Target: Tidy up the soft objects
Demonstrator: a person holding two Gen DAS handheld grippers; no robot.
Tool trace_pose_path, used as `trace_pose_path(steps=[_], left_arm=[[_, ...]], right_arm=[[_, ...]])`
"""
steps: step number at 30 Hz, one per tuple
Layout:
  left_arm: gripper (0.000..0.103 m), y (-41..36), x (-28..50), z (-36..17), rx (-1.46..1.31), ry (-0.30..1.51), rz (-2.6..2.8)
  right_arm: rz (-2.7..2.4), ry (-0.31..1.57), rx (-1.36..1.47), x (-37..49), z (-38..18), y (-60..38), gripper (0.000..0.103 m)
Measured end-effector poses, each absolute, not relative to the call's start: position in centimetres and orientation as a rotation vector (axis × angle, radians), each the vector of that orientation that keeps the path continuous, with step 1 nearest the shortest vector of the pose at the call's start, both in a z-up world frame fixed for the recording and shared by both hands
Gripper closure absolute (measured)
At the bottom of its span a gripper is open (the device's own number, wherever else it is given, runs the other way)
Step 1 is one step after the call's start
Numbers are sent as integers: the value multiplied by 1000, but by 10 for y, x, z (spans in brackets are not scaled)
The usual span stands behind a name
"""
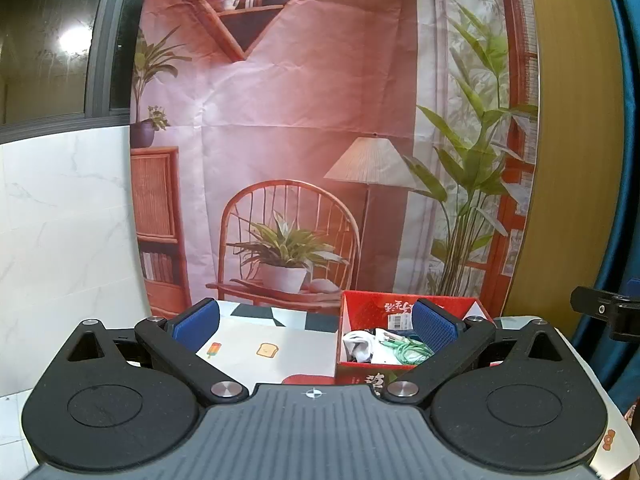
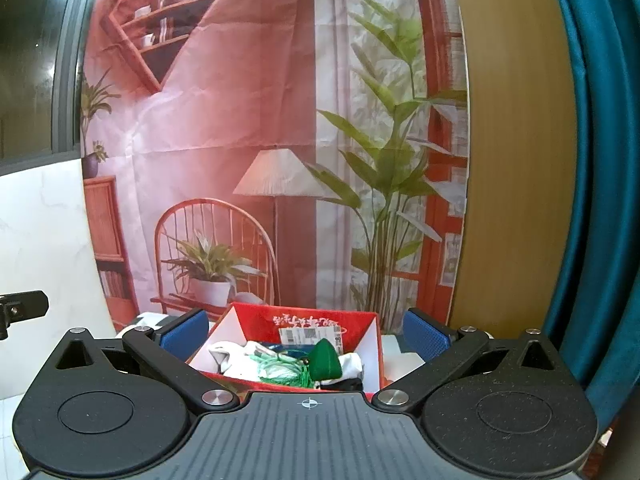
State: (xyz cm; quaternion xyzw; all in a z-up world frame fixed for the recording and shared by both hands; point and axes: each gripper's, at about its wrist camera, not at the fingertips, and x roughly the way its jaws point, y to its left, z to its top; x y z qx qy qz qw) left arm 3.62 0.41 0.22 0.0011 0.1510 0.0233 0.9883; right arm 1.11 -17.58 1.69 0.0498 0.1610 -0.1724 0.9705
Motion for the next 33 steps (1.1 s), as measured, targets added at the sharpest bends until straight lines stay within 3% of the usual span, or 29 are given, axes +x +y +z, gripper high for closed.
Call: trace_pose_path(steps=[33], left_arm=[[0,6,36,-1,-6,325,49]], right_arm=[[-350,338,101,14,14,-178,0]])
